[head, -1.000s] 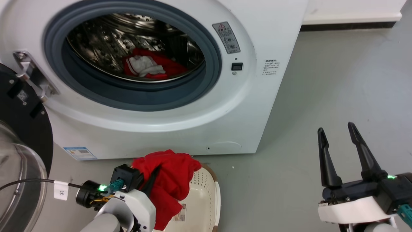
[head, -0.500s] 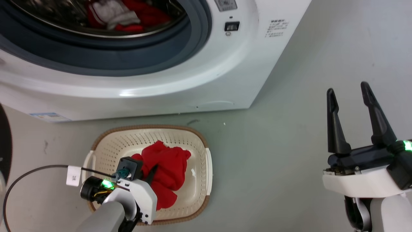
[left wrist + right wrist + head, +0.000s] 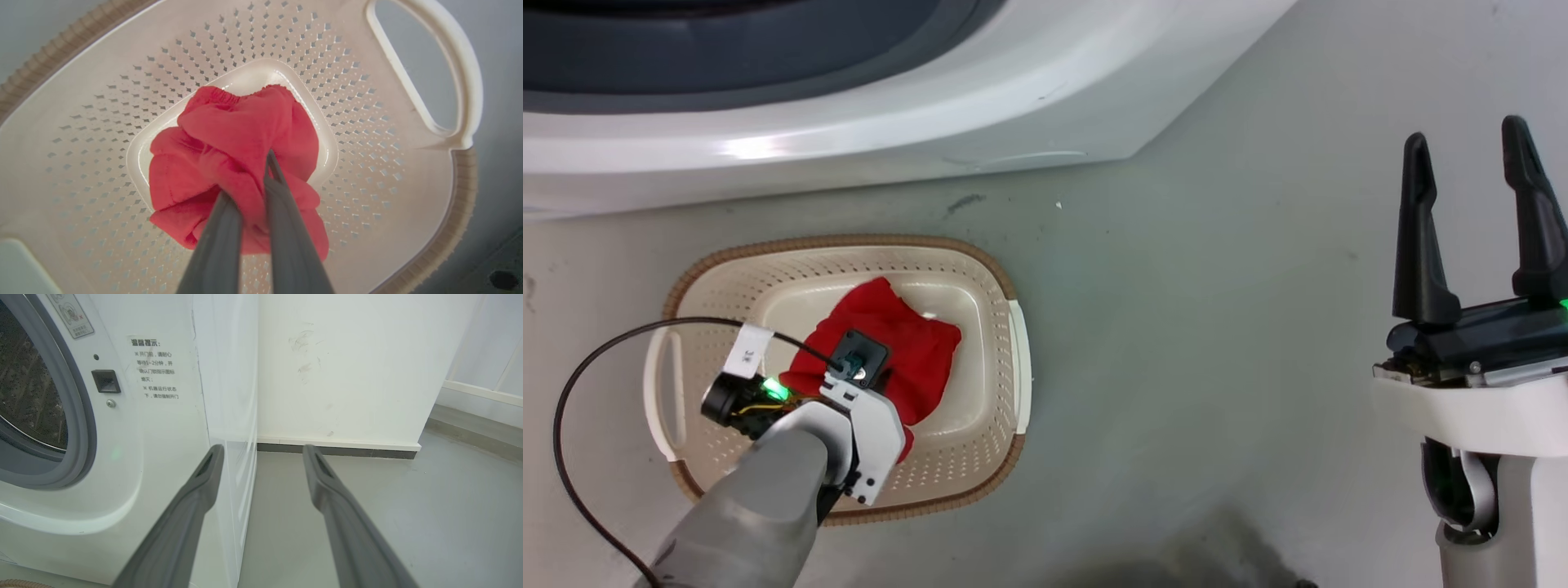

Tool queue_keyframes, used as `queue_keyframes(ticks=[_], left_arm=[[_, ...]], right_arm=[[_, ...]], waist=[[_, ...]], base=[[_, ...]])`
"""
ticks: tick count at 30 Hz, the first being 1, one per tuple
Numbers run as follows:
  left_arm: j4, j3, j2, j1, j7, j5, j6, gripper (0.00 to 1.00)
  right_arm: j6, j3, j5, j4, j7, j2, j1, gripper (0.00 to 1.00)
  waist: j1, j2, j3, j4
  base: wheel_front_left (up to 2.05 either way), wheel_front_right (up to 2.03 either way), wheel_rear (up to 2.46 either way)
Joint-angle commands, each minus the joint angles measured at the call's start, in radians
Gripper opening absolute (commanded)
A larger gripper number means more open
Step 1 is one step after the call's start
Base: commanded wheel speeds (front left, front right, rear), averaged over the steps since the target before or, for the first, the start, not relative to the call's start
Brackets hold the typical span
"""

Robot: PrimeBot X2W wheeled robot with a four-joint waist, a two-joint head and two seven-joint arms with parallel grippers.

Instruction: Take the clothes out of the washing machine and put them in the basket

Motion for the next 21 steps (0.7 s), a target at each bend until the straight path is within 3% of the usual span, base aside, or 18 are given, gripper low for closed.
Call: queue_keyframes(ticks=[1,12,13,14,15,21], left_arm=[[0.026,-0.011,0.000,-0.025,0.009,0.011,-0.003,0.00],[0.102,-0.036,-0.016,-0.106,0.051,0.018,0.006,0.00],[0.105,-0.032,-0.017,-0.106,0.060,0.012,0.006,0.31],[0.106,-0.029,-0.018,-0.108,0.067,0.008,0.007,0.82],[0.107,-0.028,-0.019,-0.111,0.071,0.006,0.008,1.00],[0.110,-0.027,-0.036,-0.091,0.054,-0.010,0.007,1.00]], right_arm=[[-0.001,-0.004,0.006,-0.005,-0.002,0.002,-0.024,1.00],[-0.001,-0.019,0.020,-0.021,-0.002,0.002,-0.057,1.00],[-0.001,-0.019,0.018,-0.021,-0.002,0.002,-0.058,1.00],[-0.001,-0.019,0.017,-0.021,-0.002,0.002,-0.060,1.00],[-0.001,-0.019,0.016,-0.019,-0.002,0.002,-0.062,1.00],[-0.001,-0.016,0.006,-0.009,-0.002,0.002,-0.062,1.00]], waist=[[-0.0002,-0.0001,0.046,-0.016],[-0.0002,-0.0001,0.142,-0.031],[-0.0002,-0.0001,0.145,-0.030],[-0.0002,-0.0001,0.146,-0.029],[-0.0002,-0.0001,0.147,-0.028],[-0.0002,-0.0001,0.120,-0.017]], base=[[0.00,0.00,0.00],[0.00,0.00,0.00],[0.00,0.00,0.00],[0.00,0.00,0.00],[0.00,0.00,0.00],[0.00,0.00,0.00]])
